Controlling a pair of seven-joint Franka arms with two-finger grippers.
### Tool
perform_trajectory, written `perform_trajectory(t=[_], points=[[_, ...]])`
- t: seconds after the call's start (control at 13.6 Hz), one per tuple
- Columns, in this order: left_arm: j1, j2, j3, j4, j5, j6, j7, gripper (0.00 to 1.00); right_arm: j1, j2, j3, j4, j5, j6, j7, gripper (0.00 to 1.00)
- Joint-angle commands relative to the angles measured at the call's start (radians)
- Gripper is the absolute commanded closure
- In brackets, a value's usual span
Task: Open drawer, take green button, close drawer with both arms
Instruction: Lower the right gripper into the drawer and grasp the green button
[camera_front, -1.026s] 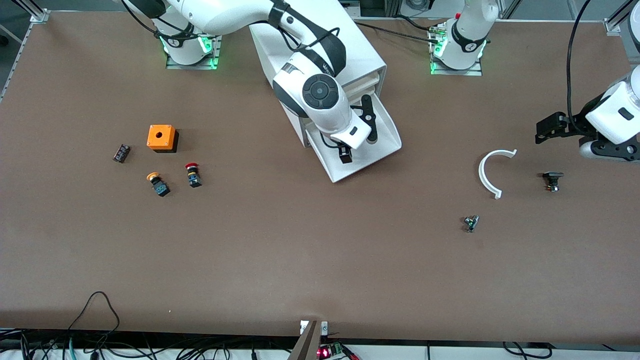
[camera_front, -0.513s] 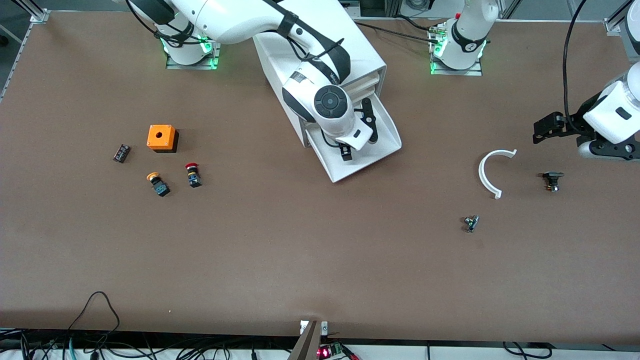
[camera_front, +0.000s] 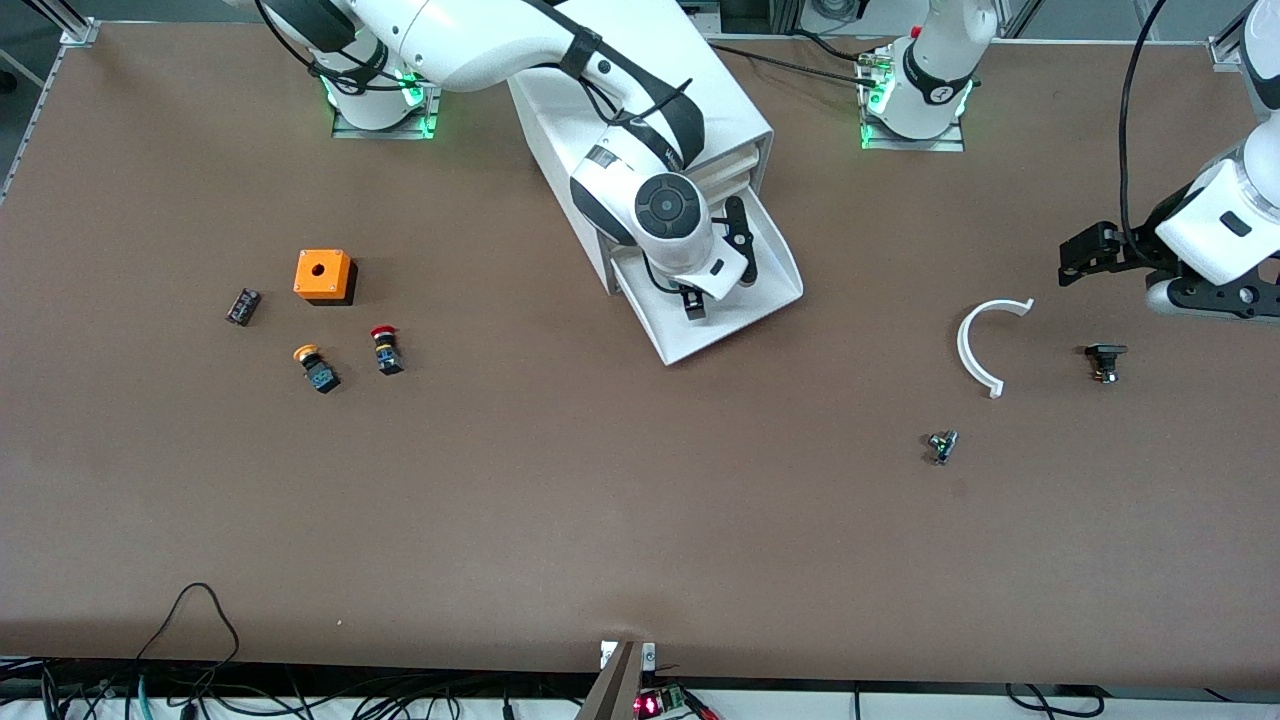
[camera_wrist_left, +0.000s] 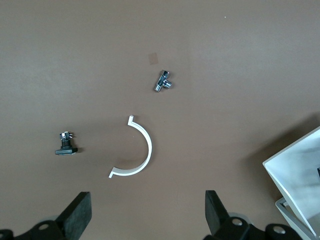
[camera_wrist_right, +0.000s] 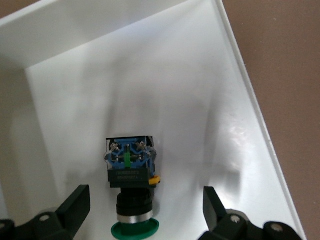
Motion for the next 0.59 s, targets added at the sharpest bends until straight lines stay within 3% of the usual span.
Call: perform_trajectory(t=[0.0, 0.37, 0.51], points=[[0.008, -0.025, -0.008, -0.021, 0.014, 0.013, -0.009, 0.00, 0.037, 0.007, -0.029, 0.007, -0.009, 0.006, 0.012, 0.00], [0.009, -0.023, -0.008, -0.021, 0.015, 0.013, -0.007, 0.00, 0.073, 0.017, -0.055, 0.012, -0.009, 0.018, 0.067, 0.04], [0.009, -0.023, -0.008, -0.019, 0.014, 0.013, -0.006, 0.00, 0.079, 0.017, -0.060, 0.012, -0.009, 0.018, 0.067, 0.19]])
